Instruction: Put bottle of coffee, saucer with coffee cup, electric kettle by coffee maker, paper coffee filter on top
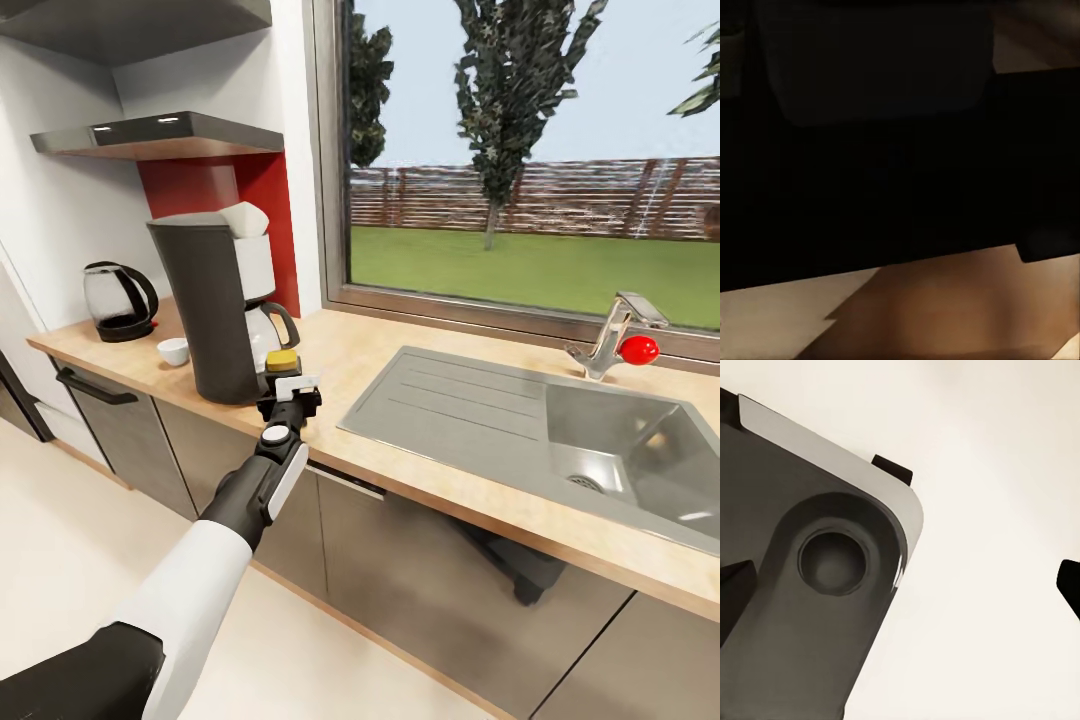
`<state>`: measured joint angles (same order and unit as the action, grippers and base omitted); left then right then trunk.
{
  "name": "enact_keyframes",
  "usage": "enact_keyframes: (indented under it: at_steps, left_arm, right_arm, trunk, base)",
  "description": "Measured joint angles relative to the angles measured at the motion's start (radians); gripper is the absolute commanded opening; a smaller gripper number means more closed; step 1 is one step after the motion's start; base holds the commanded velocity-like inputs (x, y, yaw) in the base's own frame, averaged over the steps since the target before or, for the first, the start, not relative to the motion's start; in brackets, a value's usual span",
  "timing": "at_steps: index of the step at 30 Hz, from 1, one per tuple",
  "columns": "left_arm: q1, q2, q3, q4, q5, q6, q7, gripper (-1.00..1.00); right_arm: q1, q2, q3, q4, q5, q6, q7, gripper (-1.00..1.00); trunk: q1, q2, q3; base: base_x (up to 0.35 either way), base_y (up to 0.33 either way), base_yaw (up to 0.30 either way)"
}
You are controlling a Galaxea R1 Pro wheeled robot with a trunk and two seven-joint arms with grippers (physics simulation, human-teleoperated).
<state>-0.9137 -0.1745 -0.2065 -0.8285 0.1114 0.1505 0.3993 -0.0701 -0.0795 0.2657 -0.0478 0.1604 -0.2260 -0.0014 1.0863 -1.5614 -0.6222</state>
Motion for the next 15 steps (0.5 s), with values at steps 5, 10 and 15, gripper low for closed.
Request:
enact_keyframes:
  at_steps: [5,10,15]
  left_arm:
    - [0.000,0.000,0.000,0.000,0.000,0.000,0.000,1.00]
    - [0.000,0.000,0.000,0.001,-0.001,0.000,0.001,1.00]
    - [0.000,0.000,0.000,0.000,-0.001,0.000,0.001,1.00]
  right_arm:
    - [0.000,0.000,0.000,0.000,0.000,0.000,0.000,1.00]
    - [0.000,0.000,0.000,0.000,0.000,0.000,0.000,1.00]
    - [0.000,0.000,0.000,0.000,0.000,0.000,0.000,1.00]
  trunk:
    - [0.000,0.000,0.000]
    - [0.000,0.000,0.000]
    - [0.000,0.000,0.000]
  base:
    - [-0.123,0.000,0.000]
    - [-0.129,0.000,0.000]
    - [-0.239,0.000,0.000]
